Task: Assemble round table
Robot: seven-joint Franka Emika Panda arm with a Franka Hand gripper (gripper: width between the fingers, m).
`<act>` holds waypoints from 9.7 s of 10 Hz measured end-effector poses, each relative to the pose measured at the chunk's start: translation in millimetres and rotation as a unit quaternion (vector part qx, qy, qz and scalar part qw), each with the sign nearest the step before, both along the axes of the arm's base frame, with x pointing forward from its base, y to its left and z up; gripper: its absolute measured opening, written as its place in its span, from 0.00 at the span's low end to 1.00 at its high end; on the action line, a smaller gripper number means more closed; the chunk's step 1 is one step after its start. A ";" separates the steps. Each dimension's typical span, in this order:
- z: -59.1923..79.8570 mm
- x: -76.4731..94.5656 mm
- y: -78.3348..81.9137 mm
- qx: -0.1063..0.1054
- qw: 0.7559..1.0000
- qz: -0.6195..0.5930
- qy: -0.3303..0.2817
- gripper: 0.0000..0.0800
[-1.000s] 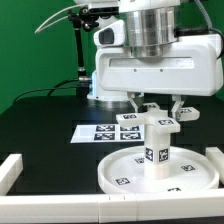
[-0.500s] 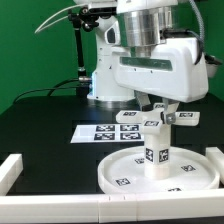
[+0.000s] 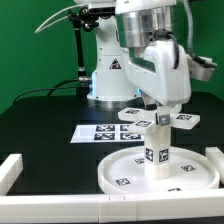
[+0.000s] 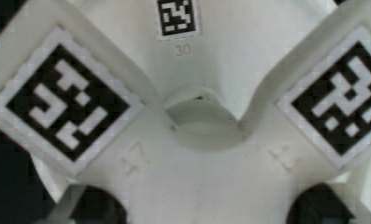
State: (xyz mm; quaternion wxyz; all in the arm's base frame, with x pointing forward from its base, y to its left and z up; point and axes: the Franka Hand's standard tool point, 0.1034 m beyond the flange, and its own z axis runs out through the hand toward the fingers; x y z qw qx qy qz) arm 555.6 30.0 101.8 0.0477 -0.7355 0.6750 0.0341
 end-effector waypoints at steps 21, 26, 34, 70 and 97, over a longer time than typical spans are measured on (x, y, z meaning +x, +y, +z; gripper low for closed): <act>31.1 8.5 5.5 0.014 0.792 0.606 -0.073 0.81; 29.7 11.7 -1.0 -0.012 0.623 0.776 -0.095 0.81; 26.4 11.3 -11.4 -0.034 0.336 0.936 -0.097 0.81; 0.0 0.8 -0.9 -0.009 0.043 0.998 -0.040 0.81; -1.9 -2.1 -3.8 -0.030 0.768 0.638 -0.046 0.55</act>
Offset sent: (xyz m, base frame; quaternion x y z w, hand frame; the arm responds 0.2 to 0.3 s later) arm 0.0000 0.0000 0.0000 0.0000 0.0000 0.0000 1.0000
